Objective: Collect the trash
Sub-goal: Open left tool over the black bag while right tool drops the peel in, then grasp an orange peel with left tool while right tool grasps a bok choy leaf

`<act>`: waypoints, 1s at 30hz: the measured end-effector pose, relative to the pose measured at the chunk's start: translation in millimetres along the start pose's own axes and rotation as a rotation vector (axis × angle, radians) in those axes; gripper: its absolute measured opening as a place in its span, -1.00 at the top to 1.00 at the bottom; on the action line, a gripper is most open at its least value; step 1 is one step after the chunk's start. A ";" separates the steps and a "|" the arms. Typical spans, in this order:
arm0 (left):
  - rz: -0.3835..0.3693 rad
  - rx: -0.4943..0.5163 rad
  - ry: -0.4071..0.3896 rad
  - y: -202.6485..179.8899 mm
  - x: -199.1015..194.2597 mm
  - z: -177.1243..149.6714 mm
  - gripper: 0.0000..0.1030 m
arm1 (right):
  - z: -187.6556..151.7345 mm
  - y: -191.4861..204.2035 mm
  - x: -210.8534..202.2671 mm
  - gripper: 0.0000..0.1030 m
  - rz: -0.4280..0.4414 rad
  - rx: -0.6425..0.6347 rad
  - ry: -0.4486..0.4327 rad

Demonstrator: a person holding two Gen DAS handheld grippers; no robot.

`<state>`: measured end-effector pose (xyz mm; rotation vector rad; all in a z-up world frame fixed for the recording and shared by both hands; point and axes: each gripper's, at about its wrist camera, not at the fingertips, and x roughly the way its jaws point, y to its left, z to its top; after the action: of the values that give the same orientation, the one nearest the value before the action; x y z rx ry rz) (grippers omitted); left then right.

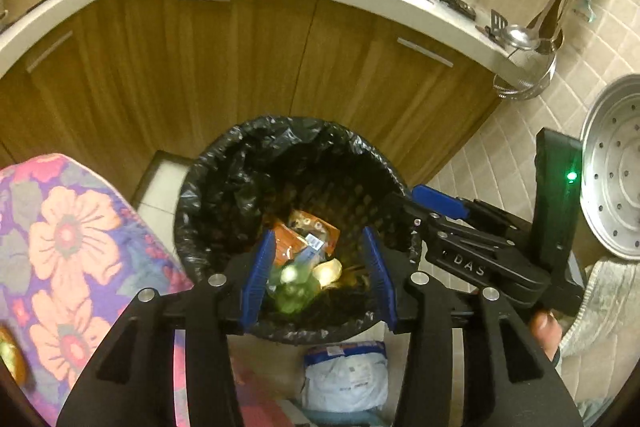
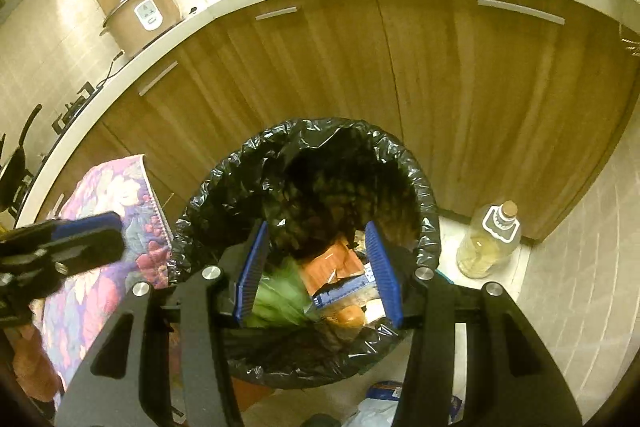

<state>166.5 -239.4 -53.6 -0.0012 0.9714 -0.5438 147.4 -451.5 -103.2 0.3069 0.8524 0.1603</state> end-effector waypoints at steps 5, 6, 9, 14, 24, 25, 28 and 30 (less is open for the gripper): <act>0.013 -0.027 -0.060 15.2 -35.0 -8.2 0.15 | -1.5 19.4 -7.1 0.10 0.019 -0.029 -0.005; 0.015 -0.037 -0.076 18.7 -44.1 -11.4 0.15 | -1.7 26.4 -9.2 0.10 0.027 -0.042 -0.008; 0.035 -0.059 -0.126 27.3 -69.6 -20.9 0.15 | -2.5 50.6 -16.8 0.10 0.049 -0.084 -0.021; 0.083 -0.105 -0.224 49.0 -116.7 -42.5 0.15 | -4.7 102.2 -31.1 0.10 0.093 -0.180 -0.047; 0.290 -0.244 -0.398 125.9 -217.2 -104.6 -0.08 | -26.0 228.1 -32.9 0.10 0.206 -0.402 -0.042; 0.317 -0.259 -0.405 135.3 -225.4 -111.4 -0.08 | -28.4 238.1 -32.2 0.10 0.214 -0.419 -0.045; 0.380 -0.319 -0.424 169.7 -247.6 -134.2 -0.08 | -39.3 280.9 -25.7 0.10 0.265 -0.496 -0.054; 0.404 -0.351 -0.423 192.3 -256.9 -147.6 -0.08 | -44.8 306.2 -17.7 0.10 0.318 -0.532 -0.030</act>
<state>21.6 75.0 16.6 -0.2219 0.6168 0.0091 96.7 -157.9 -17.5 -0.0589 0.6972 0.6642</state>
